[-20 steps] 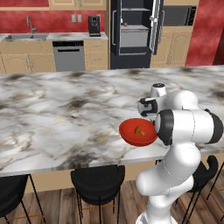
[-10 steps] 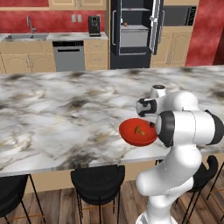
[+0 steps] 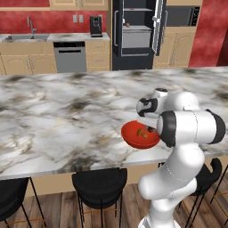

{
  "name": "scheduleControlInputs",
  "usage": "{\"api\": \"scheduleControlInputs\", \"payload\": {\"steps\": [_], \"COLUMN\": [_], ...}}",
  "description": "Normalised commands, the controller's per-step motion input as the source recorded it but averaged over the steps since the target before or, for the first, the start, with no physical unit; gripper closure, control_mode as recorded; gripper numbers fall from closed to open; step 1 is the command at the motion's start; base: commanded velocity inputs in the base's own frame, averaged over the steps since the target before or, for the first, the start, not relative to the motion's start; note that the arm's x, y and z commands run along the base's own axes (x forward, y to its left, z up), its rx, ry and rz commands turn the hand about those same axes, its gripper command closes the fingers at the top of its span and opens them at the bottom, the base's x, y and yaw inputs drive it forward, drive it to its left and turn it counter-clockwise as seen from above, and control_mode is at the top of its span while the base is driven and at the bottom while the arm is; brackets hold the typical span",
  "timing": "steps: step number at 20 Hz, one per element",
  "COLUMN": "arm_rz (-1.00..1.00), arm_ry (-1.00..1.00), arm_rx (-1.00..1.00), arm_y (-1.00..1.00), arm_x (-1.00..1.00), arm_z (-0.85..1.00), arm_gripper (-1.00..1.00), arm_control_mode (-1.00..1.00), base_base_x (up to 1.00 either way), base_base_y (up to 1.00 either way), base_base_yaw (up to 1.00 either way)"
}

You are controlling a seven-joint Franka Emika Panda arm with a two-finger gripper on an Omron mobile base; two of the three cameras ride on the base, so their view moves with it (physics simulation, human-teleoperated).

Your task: Pick the chicken drumstick and mushroom from their plates and place them in the bowl. Then put the bowl in the fridge.

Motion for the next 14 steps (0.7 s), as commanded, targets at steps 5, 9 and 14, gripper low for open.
{"api": "scheduleControlInputs", "payload": {"steps": [5,9,14], "arm_rz": [0.0,0.0,0.0], "arm_ry": [0.11,0.09,0.04], "arm_rx": [-0.09,-0.07,-0.04], "arm_y": [0.26,0.04,0.0], "arm_x": [0.03,0.0,0.0], "arm_z": [-0.04,-0.13,-0.14], "arm_gripper": [1.0,1.0,1.0], "arm_control_mode": [-1.0,-1.0,-1.0], "base_base_x": [0.0,0.0,0.0], "base_base_y": [0.0,0.0,0.0], "base_base_yaw": [0.0,0.0,0.0]}}
